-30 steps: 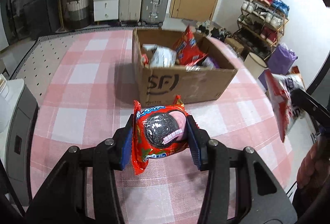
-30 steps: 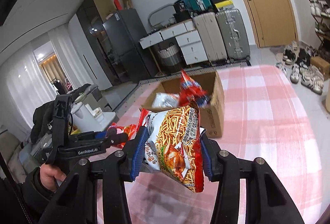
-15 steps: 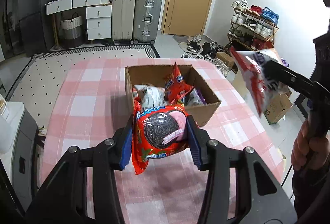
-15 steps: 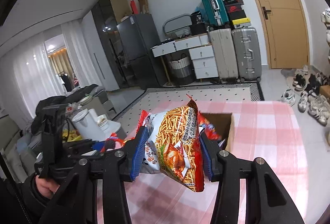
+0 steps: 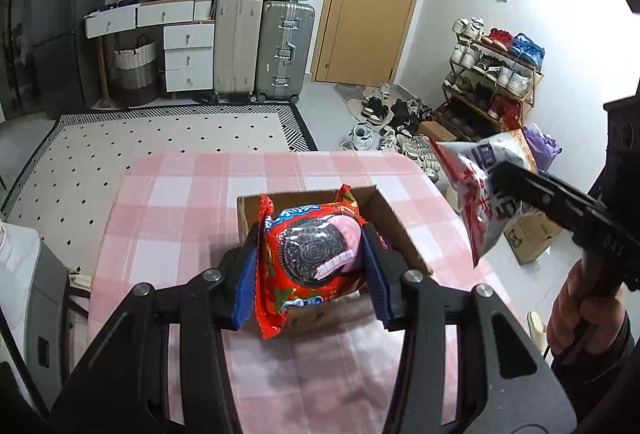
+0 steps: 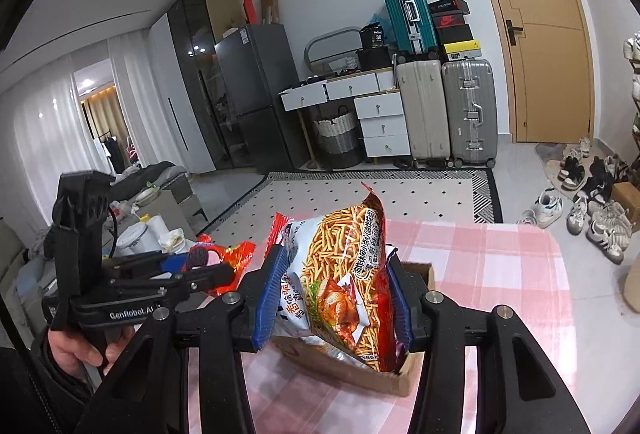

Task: Organize snacks
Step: 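Lift both held packets and carry them over the cardboard box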

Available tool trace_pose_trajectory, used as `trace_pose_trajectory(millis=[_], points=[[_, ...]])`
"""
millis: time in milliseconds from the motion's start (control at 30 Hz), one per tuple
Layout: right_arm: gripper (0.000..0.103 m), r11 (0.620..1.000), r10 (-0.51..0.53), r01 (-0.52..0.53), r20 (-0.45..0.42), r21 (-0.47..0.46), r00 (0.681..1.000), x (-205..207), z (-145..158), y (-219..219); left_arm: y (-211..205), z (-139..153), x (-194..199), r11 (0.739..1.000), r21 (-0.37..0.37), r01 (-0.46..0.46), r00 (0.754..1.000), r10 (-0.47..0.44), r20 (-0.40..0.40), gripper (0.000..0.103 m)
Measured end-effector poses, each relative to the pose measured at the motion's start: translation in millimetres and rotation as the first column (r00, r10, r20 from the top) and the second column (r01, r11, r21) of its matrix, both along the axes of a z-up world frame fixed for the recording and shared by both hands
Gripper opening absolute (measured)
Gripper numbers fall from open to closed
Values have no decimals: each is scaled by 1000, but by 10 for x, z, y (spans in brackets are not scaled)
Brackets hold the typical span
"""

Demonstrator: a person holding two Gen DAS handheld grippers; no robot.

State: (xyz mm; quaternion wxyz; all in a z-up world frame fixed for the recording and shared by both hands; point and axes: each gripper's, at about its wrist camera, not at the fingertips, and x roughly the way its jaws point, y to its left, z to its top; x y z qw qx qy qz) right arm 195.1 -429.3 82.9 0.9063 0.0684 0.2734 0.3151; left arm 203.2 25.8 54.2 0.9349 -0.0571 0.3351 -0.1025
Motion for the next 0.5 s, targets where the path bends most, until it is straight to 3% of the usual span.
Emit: trace_pose_trajectory(millis=[267,500], points=[[48,1000,-7,7,1,-6,1000,409,137,38,-2,226,496,1000,-1,-1,1000,1,21,43],[48,999,-11,11,-3,-35,1000,623,40,189,-103,73,926,1000,0,26,999,-26,-20,43]])
